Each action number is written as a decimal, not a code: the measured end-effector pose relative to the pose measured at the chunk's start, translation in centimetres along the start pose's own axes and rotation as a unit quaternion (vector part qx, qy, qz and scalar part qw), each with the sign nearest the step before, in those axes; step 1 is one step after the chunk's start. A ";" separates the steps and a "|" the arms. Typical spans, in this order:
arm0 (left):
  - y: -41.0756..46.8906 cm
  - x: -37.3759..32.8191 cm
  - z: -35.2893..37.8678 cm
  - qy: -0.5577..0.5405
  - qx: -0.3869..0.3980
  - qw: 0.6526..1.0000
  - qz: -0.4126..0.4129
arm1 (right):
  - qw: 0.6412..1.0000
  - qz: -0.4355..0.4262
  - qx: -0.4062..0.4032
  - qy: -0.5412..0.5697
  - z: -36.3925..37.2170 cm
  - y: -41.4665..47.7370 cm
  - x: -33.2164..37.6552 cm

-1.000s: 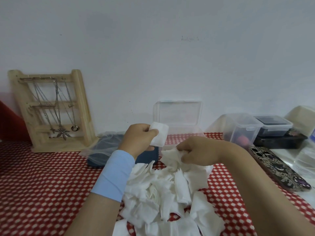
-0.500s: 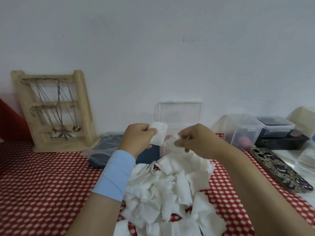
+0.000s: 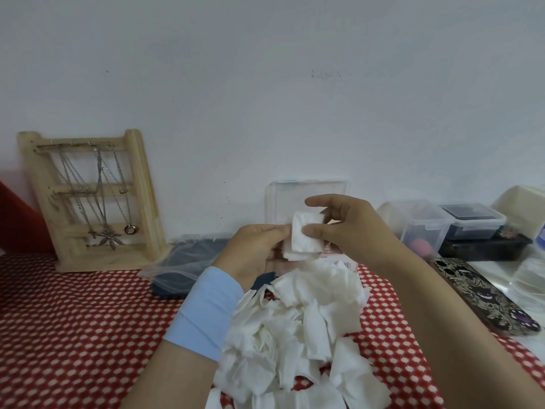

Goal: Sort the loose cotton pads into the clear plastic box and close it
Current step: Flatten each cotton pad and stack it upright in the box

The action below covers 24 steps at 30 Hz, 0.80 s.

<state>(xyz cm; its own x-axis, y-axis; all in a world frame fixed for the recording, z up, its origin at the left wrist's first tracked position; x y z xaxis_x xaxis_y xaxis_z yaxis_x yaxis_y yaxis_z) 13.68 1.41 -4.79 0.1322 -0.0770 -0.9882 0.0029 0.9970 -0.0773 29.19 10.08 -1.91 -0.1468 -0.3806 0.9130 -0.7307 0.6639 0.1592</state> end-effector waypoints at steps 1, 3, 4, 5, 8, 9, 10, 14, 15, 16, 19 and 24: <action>0.1 0.0 0.0 0.000 0.000 1.000 0.001 | 1.000 -0.006 0.007 0.015 0.1 -0.1 0.2; 0.1 0.0 0.2 -0.005 0.000 1.000 0.003 | 1.000 -0.011 0.010 0.016 0.3 0.0 0.4; 0.1 -0.1 0.3 -0.011 0.002 1.000 0.003 | 1.000 -0.009 0.004 -0.002 0.4 0.1 0.5; 0.1 -0.2 0.5 -0.018 0.004 1.000 0.002 | 1.000 -0.007 -0.004 -0.024 0.5 0.1 0.5; 0.1 -0.3 0.7 -0.023 0.000 1.000 0.003 | 0.999 0.001 -0.016 -0.047 0.4 0.2 0.3; 0.2 -0.3 0.8 -0.024 -0.002 1.000 0.003 | 0.999 0.003 -0.016 -0.043 0.3 0.1 0.3; 0.1 -0.3 0.8 -0.026 -0.002 1.000 0.004 | 0.999 0.002 -0.018 -0.044 0.3 0.0 0.3; -0.4 -0.9 1.0 0.011 0.029 0.999 0.017 | 0.996 0.010 -0.033 -0.077 0.1 -0.1 0.4; -0.6 -0.9 0.9 0.032 0.034 0.999 0.026 | 0.997 0.021 -0.021 -0.069 0.2 -0.1 0.3; -0.9 -1.0 0.6 0.049 0.033 0.998 0.031 | 0.998 0.036 0.002 -0.053 0.2 -0.2 0.2; -1.5 -0.8 -0.4 0.079 0.025 0.996 0.016 | 0.996 0.060 0.071 0.005 0.7 -0.3 -0.2; -1.6 -0.3 -2.6 0.080 -0.043 0.996 0.003 | 0.986 0.050 0.053 -0.151 1.0 0.2 -0.8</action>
<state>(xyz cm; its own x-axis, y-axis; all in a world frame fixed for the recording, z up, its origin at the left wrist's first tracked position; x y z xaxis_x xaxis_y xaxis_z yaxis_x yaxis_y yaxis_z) 11.09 -0.22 -4.67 -0.0279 -0.0784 -0.9965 -0.0839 0.9936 -0.0759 28.49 9.91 -3.01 -0.4023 -0.5020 0.7656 -0.7654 0.6433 0.0196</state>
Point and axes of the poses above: each hand's wrist, its own y-axis towards the middle knuckle, its own z-axis out of the palm, x = y × z, the point moved 3 cm from there along y, towards the middle knuckle, and after that the axes turned 15 degrees about x, right-handed, at the moved point
